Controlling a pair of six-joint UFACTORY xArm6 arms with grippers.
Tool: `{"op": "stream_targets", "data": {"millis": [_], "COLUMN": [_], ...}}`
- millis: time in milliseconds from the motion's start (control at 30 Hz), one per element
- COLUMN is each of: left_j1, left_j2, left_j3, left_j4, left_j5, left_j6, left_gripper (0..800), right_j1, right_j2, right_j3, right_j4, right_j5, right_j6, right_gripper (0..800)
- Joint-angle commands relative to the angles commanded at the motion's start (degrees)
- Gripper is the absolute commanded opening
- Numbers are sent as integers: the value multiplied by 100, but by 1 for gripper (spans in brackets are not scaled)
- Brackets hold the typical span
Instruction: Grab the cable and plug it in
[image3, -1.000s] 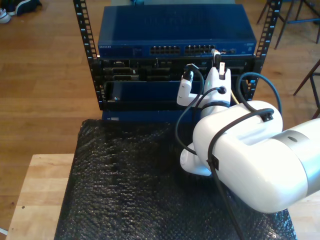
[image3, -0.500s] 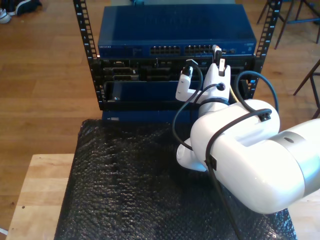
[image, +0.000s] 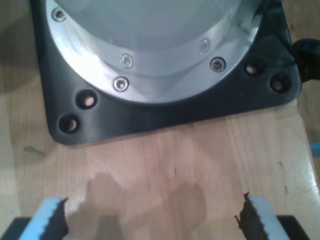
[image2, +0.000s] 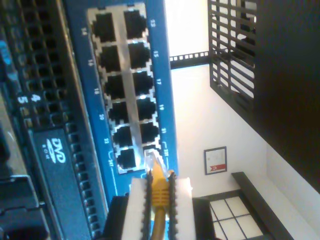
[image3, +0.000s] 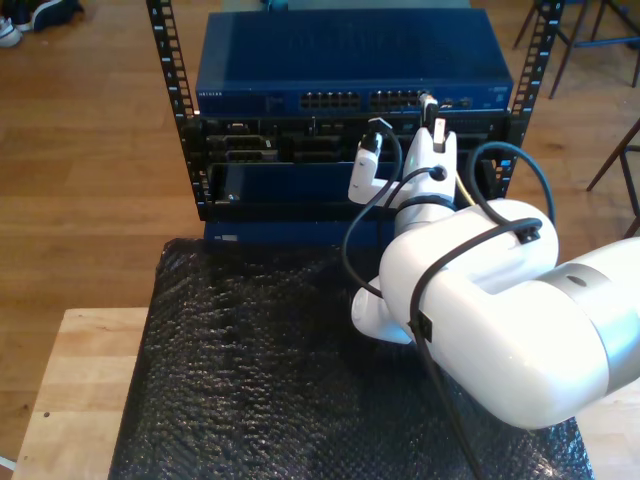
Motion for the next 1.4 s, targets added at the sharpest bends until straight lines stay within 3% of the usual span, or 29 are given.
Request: {"op": "stream_targets", "data": {"millis": [1400], "left_j1": [0], "left_j2": [0], "left_j3": [0], "left_j4": [0], "left_j5": [0], "left_j6": [0], "left_gripper": [800], "right_j1": [0], "right_j2": [193], "right_j3": [-273], "right_j4": [0], "right_j5": [-70], "right_j6": [18], "right_gripper": [0]}}
